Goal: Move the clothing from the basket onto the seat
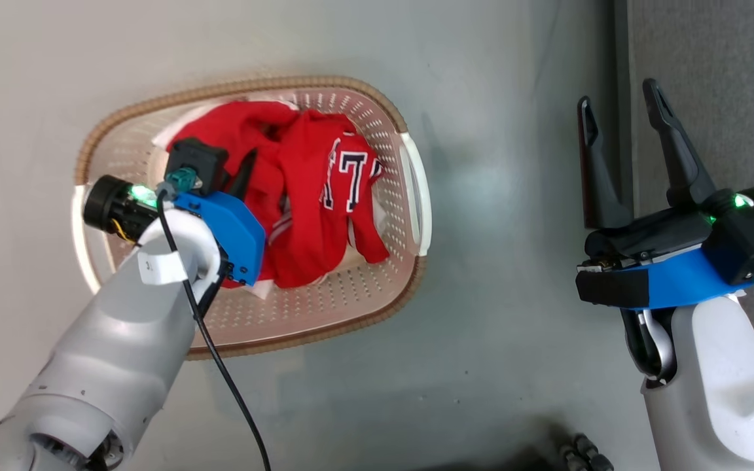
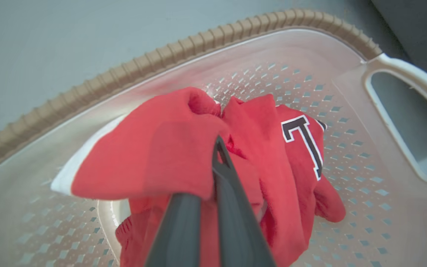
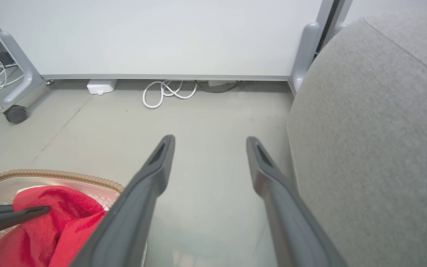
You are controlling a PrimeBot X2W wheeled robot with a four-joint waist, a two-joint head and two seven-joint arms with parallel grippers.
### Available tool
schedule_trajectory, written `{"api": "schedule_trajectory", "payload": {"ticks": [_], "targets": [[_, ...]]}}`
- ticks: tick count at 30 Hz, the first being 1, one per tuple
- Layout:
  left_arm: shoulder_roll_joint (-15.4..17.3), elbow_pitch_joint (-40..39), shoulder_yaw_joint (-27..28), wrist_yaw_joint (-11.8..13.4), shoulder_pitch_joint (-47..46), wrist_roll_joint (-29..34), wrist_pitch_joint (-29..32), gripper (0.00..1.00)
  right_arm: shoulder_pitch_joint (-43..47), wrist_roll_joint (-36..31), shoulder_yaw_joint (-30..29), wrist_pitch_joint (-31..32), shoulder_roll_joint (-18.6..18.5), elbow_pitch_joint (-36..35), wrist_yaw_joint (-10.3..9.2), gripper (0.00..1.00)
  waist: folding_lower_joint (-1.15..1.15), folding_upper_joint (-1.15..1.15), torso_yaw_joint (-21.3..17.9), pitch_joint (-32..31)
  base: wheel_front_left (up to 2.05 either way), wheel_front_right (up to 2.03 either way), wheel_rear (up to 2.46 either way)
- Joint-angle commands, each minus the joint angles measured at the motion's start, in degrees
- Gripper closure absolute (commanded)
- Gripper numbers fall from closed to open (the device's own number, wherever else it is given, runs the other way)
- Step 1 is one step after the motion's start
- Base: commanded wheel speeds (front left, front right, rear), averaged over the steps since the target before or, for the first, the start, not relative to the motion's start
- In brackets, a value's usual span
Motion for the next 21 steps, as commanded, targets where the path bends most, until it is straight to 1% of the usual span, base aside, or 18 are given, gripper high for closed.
{"api": "schedule_trajectory", "payload": {"ticks": [1, 2, 7, 13, 21], "targets": [[-0.01, -1.46, 0.75, -0.08, 0.77, -0.37, -0.49, 1.00, 0.78, -0.46, -0.29, -0.18, -0.13, 0.49, 0.00, 0.00, 0.00, 0.00, 1.82, -3.32, 0.00, 0.00, 0.00], [0.45, -3.96, 2.47, -0.08, 1.19, -0.07, -0.51, 1.00, 1.14, -0.70, -0.28, -0.18, -0.13, 0.95, 0.00, 0.00, 0.00, 0.00, 2.55, -5.18, 0.00, 0.00, 0.00], [1.00, -9.92, 7.80, -0.08, 5.03, 2.01, -0.49, 1.00, 2.52, -0.61, -0.13, -0.17, -0.14, 2.02, 0.00, 0.00, 0.00, 0.00, 3.96, -10.61, 0.00, 0.00, 0.00], [0.39, -15.59, 13.91, -0.08, 10.40, 6.52, -0.51, 1.00, 4.84, -0.66, -0.15, -0.18, -0.14, 3.81, 0.00, 0.00, 0.00, 0.00, 5.33, -17.41, 0.00, 0.00, 0.00], [-0.46, -22.52, 20.26, -0.08, 15.63, 12.70, -0.51, 1.00, 8.09, 0.17, 0.28, -0.18, -0.13, 5.75, 0.00, 0.00, 0.00, 0.00, 6.02, -25.80, 0.00, 0.00, 0.00]]}}
